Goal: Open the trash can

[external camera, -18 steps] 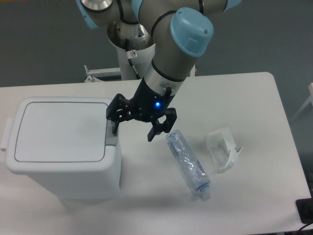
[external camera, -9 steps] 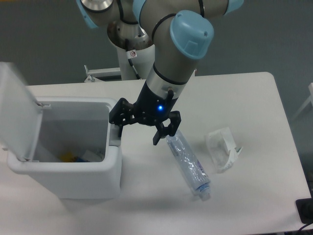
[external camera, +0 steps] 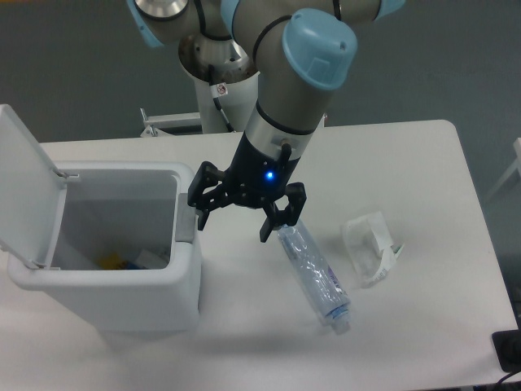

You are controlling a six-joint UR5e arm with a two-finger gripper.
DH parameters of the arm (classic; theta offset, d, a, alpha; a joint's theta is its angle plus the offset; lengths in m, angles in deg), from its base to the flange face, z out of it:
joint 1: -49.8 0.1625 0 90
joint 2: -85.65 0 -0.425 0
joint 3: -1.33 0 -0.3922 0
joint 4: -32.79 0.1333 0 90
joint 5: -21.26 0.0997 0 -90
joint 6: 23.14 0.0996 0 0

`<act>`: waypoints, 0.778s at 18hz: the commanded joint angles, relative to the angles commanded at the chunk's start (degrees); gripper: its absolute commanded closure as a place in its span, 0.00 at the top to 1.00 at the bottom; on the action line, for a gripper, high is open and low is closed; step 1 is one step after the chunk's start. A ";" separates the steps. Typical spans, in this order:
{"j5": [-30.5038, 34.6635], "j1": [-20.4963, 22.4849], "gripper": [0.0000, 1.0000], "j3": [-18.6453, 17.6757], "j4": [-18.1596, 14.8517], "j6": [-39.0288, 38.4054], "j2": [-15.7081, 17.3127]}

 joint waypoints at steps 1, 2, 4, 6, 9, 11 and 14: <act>5.25 2.11 1.00 -0.52 0.97 1.05 -0.53; 7.56 2.65 1.00 -0.70 0.98 2.02 -0.97; 8.38 3.09 1.00 -0.26 1.07 5.43 -2.55; 9.60 3.36 1.00 1.31 1.42 11.14 -4.30; 17.41 6.07 1.00 1.94 0.81 19.23 -6.68; 18.66 9.49 1.00 1.15 0.28 23.89 -6.77; 23.56 13.64 1.00 -0.61 0.37 35.99 -7.21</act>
